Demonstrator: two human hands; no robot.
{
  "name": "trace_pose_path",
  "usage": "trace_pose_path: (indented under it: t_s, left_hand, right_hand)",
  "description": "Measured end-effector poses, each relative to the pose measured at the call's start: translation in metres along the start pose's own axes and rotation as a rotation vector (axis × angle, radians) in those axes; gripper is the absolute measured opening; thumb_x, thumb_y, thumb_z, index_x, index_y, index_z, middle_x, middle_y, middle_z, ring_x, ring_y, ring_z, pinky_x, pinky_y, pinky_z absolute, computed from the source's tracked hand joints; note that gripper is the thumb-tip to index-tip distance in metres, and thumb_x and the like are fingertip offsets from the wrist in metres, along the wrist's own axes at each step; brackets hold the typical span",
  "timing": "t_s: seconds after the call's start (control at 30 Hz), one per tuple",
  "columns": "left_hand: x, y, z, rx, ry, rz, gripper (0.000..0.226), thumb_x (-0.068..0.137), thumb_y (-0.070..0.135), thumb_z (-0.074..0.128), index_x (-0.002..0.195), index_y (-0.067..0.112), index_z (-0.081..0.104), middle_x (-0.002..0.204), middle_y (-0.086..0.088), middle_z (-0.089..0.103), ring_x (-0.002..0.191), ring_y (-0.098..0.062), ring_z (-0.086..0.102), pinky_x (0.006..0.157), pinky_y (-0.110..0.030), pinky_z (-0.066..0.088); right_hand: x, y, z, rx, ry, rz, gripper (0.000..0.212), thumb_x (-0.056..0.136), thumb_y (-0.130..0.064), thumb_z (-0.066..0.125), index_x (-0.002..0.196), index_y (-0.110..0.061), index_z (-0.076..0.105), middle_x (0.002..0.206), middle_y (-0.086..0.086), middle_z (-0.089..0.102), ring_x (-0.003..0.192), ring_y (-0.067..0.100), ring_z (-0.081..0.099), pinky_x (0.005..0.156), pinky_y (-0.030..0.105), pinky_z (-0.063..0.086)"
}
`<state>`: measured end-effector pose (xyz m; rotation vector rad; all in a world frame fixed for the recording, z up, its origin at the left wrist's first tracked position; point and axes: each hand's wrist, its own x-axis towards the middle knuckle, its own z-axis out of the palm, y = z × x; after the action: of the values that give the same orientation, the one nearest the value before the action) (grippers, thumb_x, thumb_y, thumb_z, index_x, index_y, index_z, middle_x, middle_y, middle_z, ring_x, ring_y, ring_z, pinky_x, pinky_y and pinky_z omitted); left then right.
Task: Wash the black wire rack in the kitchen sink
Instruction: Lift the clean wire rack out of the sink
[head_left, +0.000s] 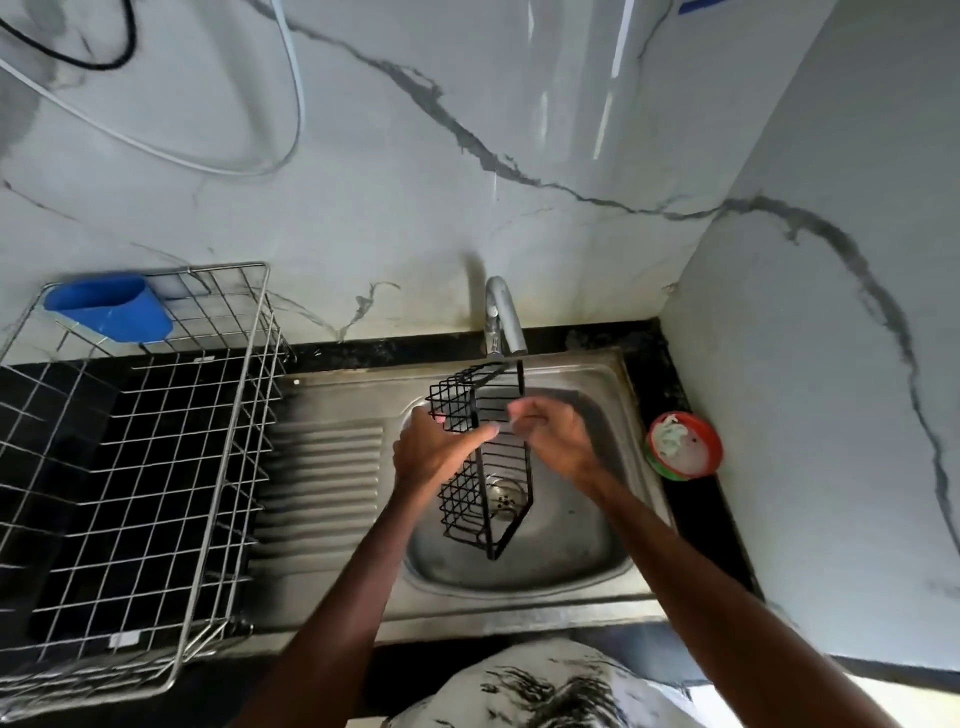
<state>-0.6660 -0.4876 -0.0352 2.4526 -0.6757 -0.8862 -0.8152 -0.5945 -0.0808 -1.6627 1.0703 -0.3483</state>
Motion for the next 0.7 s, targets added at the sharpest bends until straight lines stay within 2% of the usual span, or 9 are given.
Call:
trace_pose_path:
  t_s: [0.07, 0.1, 0.17, 0.23, 0.3, 0.37, 0.43, 0.53, 0.7]
  left_hand:
    - [-0.005, 0.002, -0.002, 0.012, 0.005, -0.024, 0.115, 0.04, 0.105, 0.057, 0.101, 0.008, 0.066, 0.11, -0.011, 0.074, 0.08, -0.02, 0.068, 0.059, -0.025, 0.05]
    - [-0.006, 0.002, -0.002, 0.001, 0.017, -0.032, 0.115, 0.034, 0.11, 0.049, 0.084, 0.008, 0.067, 0.093, -0.01, 0.077, 0.067, -0.017, 0.066, 0.051, -0.023, 0.046]
    - [-0.011, 0.003, -0.004, -0.053, 0.037, -0.042, 0.11, 0.033, 0.11, 0.05, 0.071, 0.009, 0.07, 0.07, -0.006, 0.074, 0.06, -0.017, 0.07, 0.049, -0.027, 0.054]
    - [-0.022, 0.008, -0.011, -0.191, 0.008, -0.027, 0.086, 0.047, 0.099, 0.066, 0.071, 0.016, 0.073, 0.068, -0.002, 0.073, 0.063, -0.019, 0.074, 0.054, -0.036, 0.063]
    - [-0.024, 0.008, -0.015, -0.342, -0.078, -0.012, 0.057, 0.066, 0.078, 0.078, 0.081, 0.024, 0.073, 0.08, -0.002, 0.075, 0.072, -0.021, 0.076, 0.06, -0.042, 0.065]
    - [-0.023, 0.006, -0.017, -0.39, -0.158, -0.037, 0.055, 0.08, 0.062, 0.078, 0.1, 0.011, 0.071, 0.094, -0.012, 0.075, 0.071, -0.024, 0.078, 0.067, -0.043, 0.066]
    - [-0.028, 0.006, -0.017, -0.387, -0.201, -0.042, 0.056, 0.091, 0.048, 0.074, 0.116, 0.0, 0.063, 0.102, -0.02, 0.072, 0.071, -0.025, 0.078, 0.068, -0.039, 0.066]
    - [-0.039, 0.01, -0.021, -0.375, -0.218, 0.005, 0.042, 0.099, 0.04, 0.066, 0.111, 0.0, 0.06, 0.081, -0.009, 0.067, 0.074, -0.024, 0.077, 0.077, -0.041, 0.065]
    - [-0.05, 0.013, -0.032, -0.333, -0.234, 0.075, 0.025, 0.104, 0.032, 0.06, 0.099, 0.008, 0.056, 0.073, -0.004, 0.063, 0.076, -0.025, 0.078, 0.084, -0.043, 0.059]
  right_hand:
    - [-0.02, -0.005, 0.009, 0.087, -0.165, 0.023, 0.01, 0.098, -0.03, 0.063, 0.099, -0.036, 0.07, 0.102, -0.001, 0.074, 0.095, 0.021, 0.07, 0.079, 0.036, 0.059]
    - [-0.03, -0.008, 0.014, 0.137, -0.236, 0.039, 0.011, 0.099, -0.027, 0.061, 0.1, -0.034, 0.07, 0.104, 0.0, 0.074, 0.099, 0.024, 0.07, 0.083, 0.042, 0.058]
    - [-0.043, -0.008, 0.022, 0.152, -0.311, 0.042, 0.017, 0.096, -0.025, 0.065, 0.112, -0.031, 0.066, 0.107, 0.0, 0.075, 0.103, 0.021, 0.071, 0.087, 0.041, 0.057]
    - [-0.049, -0.012, 0.023, 0.022, -0.244, -0.003, 0.039, 0.085, -0.029, 0.076, 0.121, -0.034, 0.061, 0.103, -0.007, 0.075, 0.095, 0.011, 0.072, 0.086, 0.036, 0.059]
    - [-0.053, -0.019, 0.022, -0.22, -0.096, -0.039, 0.059, 0.077, -0.039, 0.083, 0.126, -0.03, 0.052, 0.1, -0.017, 0.068, 0.091, 0.003, 0.066, 0.071, 0.019, 0.052]
    - [-0.057, -0.02, 0.021, -0.32, 0.022, -0.055, 0.084, 0.07, -0.046, 0.087, 0.138, -0.027, 0.042, 0.109, -0.015, 0.061, 0.099, 0.008, 0.063, 0.067, 0.012, 0.044]
    - [-0.059, -0.019, 0.025, -0.338, 0.076, -0.053, 0.105, 0.064, -0.047, 0.09, 0.147, -0.02, 0.031, 0.127, -0.005, 0.054, 0.113, 0.015, 0.057, 0.082, 0.02, 0.05]
    - [-0.057, -0.015, 0.031, -0.478, 0.131, -0.037, 0.125, 0.057, -0.055, 0.089, 0.152, -0.017, 0.017, 0.14, 0.008, 0.045, 0.13, 0.027, 0.045, 0.105, 0.038, 0.046]
    - [-0.058, -0.021, 0.031, -0.517, 0.129, -0.019, 0.135, 0.055, -0.055, 0.087, 0.155, -0.016, 0.006, 0.14, 0.015, 0.047, 0.132, 0.032, 0.044, 0.108, 0.048, 0.045]
